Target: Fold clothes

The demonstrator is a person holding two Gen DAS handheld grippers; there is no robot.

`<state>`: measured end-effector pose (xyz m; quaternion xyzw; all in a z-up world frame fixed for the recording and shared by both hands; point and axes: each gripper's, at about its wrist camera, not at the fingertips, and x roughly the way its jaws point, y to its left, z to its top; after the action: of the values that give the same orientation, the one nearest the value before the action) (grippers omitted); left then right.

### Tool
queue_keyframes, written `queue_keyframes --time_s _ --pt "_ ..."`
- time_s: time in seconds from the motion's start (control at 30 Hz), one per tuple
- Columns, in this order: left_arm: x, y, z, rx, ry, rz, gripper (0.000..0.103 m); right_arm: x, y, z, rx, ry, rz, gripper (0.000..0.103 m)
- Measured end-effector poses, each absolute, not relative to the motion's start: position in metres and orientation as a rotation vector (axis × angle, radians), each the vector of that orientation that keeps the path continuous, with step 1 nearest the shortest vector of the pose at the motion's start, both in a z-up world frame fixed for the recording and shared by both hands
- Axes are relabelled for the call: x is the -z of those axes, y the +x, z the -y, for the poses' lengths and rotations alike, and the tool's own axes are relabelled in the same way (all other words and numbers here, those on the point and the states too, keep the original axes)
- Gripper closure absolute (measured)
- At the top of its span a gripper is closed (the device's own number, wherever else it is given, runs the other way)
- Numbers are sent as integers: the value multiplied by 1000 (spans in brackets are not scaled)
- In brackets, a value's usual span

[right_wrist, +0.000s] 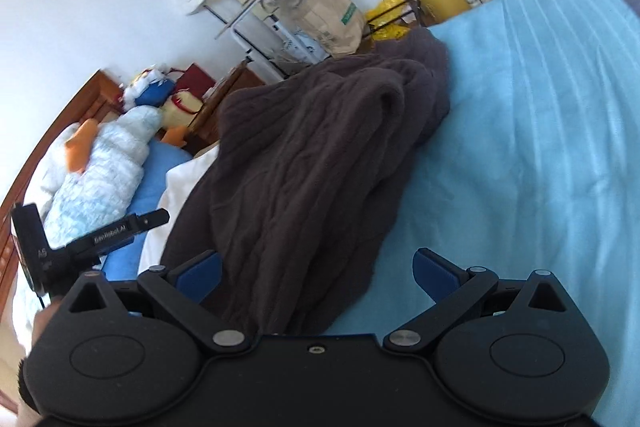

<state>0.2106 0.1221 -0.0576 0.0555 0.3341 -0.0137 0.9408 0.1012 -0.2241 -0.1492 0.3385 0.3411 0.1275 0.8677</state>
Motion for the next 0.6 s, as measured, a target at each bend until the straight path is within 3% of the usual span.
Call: queue_keyframes --time_s 0.33,0.4,0.43,0.47,0.5,0.53,0.57,0.6 --pt "102 281 -76 193 66 -734 1 203 227 235 -169 824 -751 1" --pt "114 292 -73 218 32 -760 3 211 237 230 -196 834 -730 16" --pt "119 296 -71 242 11 -775 7 213 241 228 -210 836 -718 22" --pt "122 298 -69 265 -8 -787 16 207 237 227 -225 820 -700 37" --pt "123 297 -65 283 -19 -793 33 201 232 226 -239 804 -681 48" --pt "123 295 -62 301 -37 -800 48 196 228 225 -254 788 -662 52" --pt "125 294 -61 321 -73 -810 57 190 224 224 -268 772 -644 61" --pt "126 293 -59 340 -109 -819 57 184 219 223 -282 756 -625 64"
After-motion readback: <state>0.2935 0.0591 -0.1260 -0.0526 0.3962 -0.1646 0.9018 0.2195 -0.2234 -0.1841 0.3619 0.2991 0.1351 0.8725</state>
